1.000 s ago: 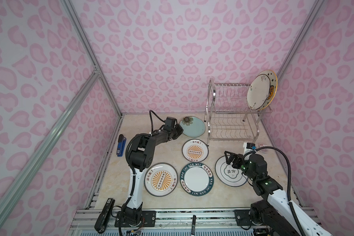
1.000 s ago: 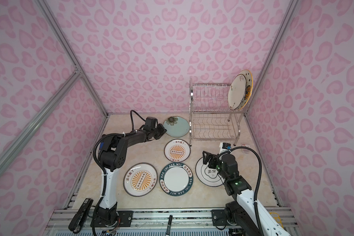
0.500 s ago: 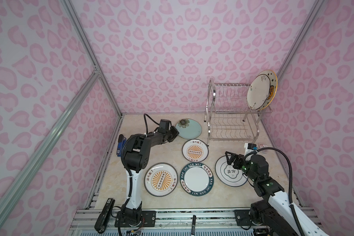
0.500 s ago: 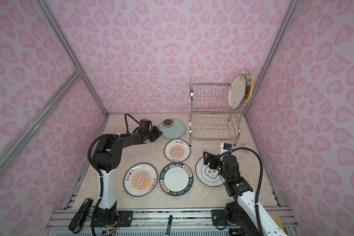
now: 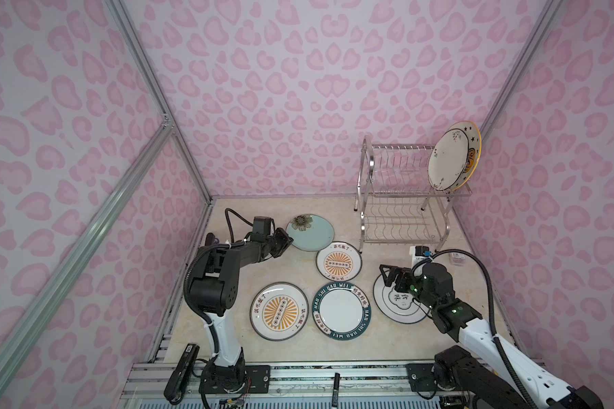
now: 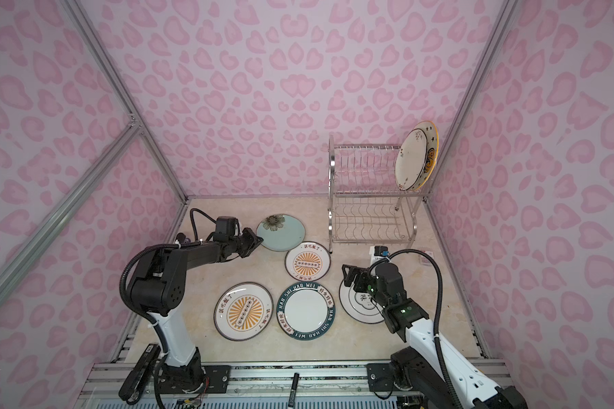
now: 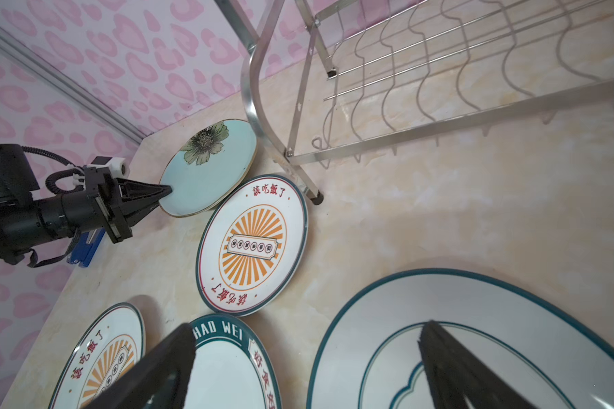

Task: Load the plates into the dish rack
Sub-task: 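Reach the left gripper to the mint sunflower plate's rim and grip it, then tilt the sunflower plate up with the left gripper while the right gripper approaches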

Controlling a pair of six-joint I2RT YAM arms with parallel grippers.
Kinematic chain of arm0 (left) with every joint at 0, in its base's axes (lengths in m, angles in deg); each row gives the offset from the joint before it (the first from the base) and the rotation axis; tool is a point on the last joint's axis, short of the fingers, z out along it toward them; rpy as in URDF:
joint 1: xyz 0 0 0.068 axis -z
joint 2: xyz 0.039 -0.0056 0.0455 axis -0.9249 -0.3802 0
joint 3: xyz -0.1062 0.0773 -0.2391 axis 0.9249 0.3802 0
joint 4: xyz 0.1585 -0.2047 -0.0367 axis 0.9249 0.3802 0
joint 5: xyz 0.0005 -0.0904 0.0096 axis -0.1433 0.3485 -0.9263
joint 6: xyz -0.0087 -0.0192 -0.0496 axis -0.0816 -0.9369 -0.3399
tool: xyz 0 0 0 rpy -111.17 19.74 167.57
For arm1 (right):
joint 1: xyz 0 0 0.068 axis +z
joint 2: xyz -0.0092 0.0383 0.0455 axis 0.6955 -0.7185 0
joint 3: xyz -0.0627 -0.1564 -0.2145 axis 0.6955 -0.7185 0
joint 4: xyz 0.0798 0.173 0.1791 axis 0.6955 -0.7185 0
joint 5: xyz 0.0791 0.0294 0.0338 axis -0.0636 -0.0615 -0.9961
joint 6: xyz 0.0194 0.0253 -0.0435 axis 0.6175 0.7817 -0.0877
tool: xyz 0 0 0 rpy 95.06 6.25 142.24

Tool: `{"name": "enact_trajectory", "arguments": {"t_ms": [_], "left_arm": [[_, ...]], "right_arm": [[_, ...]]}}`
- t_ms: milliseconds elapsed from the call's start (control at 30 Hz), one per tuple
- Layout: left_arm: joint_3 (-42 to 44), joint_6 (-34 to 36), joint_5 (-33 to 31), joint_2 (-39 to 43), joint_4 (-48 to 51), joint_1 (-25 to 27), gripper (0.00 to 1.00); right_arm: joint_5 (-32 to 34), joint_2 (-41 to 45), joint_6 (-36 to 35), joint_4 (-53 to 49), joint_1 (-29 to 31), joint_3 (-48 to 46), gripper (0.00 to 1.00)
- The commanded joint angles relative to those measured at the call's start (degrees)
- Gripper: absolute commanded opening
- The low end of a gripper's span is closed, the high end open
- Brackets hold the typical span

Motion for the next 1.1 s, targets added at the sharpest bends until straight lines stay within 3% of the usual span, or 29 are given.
{"name": "enact_trajectory", "arguments": {"t_ms": [0, 300, 500, 1067], "left_arm": [[0.9, 2.1, 5.0, 3.4, -6.5, -0.4, 0.04], [4.9, 5.6, 7.1, 11.3, -3.0, -2.0, 0.04], [8.5, 9.0, 9.6, 17.2, 0.1, -2.2, 0.04], [20.8, 11.9, 15.8, 30.7, -4.9, 0.6, 0.04]], "right_arm": [[1.9, -2.8, 1.2, 4.8, 2.1, 1.0, 0.98], [2.5, -10.8, 5.1, 12.4, 7.1, 3.1, 0.98], [-3.3, -17.6, 8.3, 17.8, 7.3, 6.7, 0.97], [-9.4, -31.6, 10.9, 22.8, 9.9, 15.6, 0.91]]}}
